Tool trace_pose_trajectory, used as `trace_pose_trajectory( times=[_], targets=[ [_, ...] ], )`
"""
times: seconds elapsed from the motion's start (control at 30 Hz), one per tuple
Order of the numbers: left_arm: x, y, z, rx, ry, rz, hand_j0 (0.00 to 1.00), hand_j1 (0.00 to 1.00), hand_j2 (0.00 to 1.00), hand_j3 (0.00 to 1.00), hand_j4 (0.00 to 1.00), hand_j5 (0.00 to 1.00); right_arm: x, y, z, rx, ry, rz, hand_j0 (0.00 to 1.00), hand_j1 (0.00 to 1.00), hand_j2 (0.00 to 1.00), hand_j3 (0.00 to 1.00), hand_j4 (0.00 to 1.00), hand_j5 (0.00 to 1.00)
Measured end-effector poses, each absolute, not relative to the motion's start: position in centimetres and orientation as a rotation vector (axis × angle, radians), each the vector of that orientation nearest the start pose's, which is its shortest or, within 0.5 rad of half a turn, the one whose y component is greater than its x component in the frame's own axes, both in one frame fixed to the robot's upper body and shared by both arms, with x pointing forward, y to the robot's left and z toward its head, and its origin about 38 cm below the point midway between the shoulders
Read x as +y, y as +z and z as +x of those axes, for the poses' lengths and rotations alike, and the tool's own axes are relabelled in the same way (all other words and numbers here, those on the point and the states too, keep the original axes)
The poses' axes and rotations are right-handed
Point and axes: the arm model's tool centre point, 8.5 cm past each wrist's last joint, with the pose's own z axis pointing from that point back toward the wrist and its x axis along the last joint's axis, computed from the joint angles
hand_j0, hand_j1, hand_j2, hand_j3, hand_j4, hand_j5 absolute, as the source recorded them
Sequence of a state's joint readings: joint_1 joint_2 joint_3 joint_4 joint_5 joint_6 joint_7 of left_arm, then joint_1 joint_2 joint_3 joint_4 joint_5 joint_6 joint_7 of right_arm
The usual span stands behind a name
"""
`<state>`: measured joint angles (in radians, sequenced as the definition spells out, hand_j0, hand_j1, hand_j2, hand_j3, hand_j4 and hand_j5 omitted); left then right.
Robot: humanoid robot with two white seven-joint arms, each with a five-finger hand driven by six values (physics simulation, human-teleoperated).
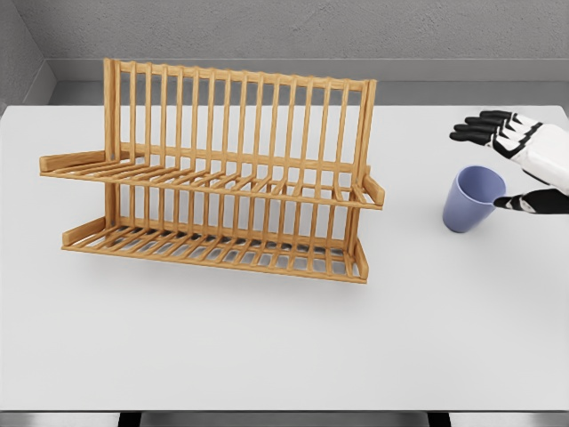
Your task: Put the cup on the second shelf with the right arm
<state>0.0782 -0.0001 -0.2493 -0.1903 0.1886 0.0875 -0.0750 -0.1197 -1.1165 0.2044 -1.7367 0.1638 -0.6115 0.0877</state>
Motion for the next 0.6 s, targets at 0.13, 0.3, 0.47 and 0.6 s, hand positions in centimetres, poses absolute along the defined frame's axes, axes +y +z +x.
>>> trace_pose_trajectory(
  times=[0.13,0.3,0.47,0.6],
  targets=[
    [25.0,-26.5,0.4,-0.015,-0.062,-0.029,1.0,1.0,1.0,1.0,1.0,1.0,-37.7,27.0,34.5,-1.822,1.664,-0.512,1.0,1.0,1.0,1.0,1.0,1.0],
    [25.0,-26.5,0.4,-0.015,-0.062,-0.029,1.0,1.0,1.0,1.0,1.0,1.0,-40.3,27.0,34.8,-1.658,1.744,-0.542,1.0,1.0,1.0,1.0,1.0,1.0],
    [25.0,-26.5,0.4,-0.015,-0.062,-0.029,1.0,1.0,1.0,1.0,1.0,1.0,-42.1,29.0,34.7,-1.383,1.946,-0.542,1.0,1.0,1.0,1.0,1.0,1.0],
    [25.0,-26.5,0.4,-0.015,-0.062,-0.029,1.0,1.0,1.0,1.0,1.0,1.0,-42.2,31.7,35.4,-1.349,1.988,-0.597,1.0,1.0,1.0,1.0,1.0,1.0]
  ],
)
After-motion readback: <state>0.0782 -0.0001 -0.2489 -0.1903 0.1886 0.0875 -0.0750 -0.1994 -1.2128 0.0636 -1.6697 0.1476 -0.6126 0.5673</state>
